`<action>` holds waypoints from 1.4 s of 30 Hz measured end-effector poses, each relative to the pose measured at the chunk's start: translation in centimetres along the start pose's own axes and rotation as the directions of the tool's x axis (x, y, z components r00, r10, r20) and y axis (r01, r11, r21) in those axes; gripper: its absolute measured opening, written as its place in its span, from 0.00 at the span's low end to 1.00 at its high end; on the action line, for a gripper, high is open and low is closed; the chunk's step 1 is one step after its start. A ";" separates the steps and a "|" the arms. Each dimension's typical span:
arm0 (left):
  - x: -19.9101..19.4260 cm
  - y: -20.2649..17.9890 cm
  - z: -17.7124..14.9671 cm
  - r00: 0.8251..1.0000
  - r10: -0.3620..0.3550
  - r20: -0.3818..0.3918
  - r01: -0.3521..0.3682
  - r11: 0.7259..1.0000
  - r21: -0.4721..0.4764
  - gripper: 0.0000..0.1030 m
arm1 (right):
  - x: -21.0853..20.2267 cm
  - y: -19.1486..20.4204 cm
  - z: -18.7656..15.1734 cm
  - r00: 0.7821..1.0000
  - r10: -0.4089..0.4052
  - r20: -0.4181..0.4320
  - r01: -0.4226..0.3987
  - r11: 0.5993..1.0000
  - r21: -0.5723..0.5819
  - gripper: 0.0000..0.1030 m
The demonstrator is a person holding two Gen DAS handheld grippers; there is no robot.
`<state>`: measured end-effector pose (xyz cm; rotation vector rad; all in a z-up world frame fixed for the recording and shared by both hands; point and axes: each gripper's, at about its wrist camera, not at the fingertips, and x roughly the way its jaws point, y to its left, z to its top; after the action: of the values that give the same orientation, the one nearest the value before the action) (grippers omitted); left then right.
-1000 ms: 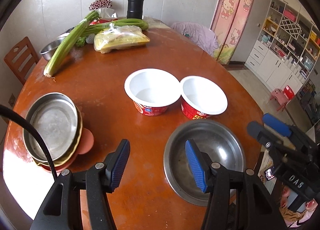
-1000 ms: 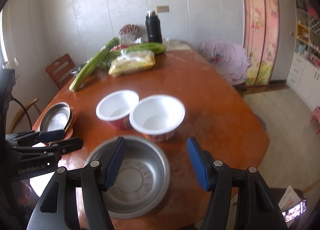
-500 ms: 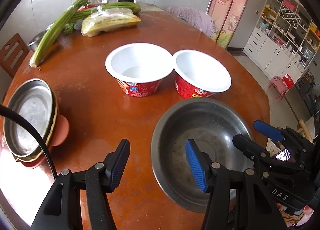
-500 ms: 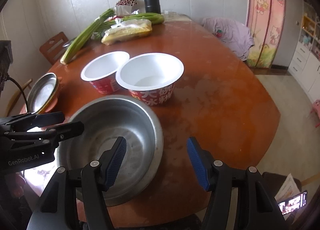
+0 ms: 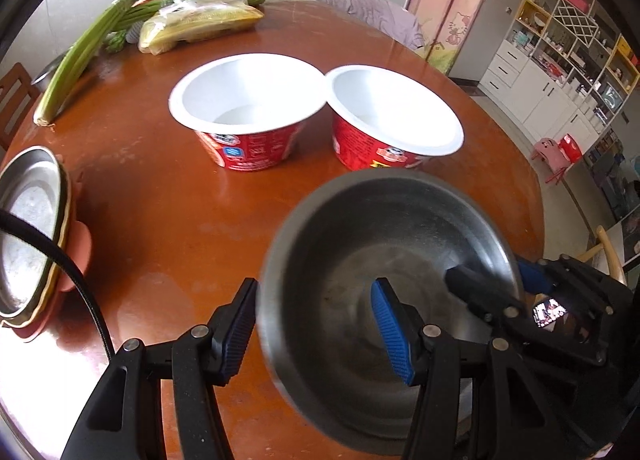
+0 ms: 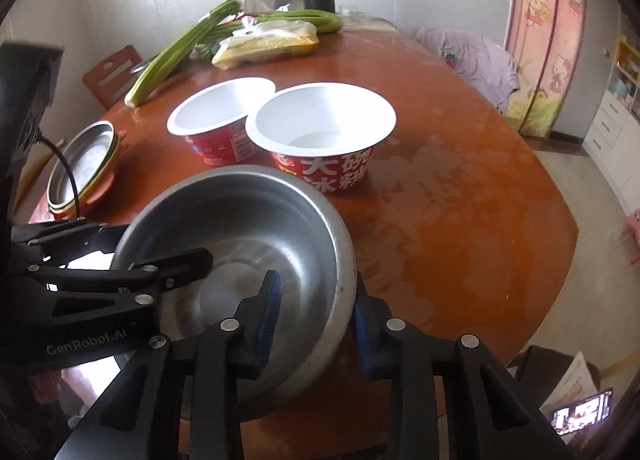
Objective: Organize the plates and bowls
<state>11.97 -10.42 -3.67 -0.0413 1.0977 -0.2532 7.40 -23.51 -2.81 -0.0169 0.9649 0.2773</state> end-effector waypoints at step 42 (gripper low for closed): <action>-4.4 5.0 -2.0 0.997 0.050 0.063 -0.044 0.995 -0.091 0.52 | -0.6 6.3 1.3 0.995 0.098 0.005 -0.097 0.992 -0.078 0.33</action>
<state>9.24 -4.43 -1.51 -0.1032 1.0429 -0.1593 6.60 -17.41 -0.92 -0.0393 0.9468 0.4048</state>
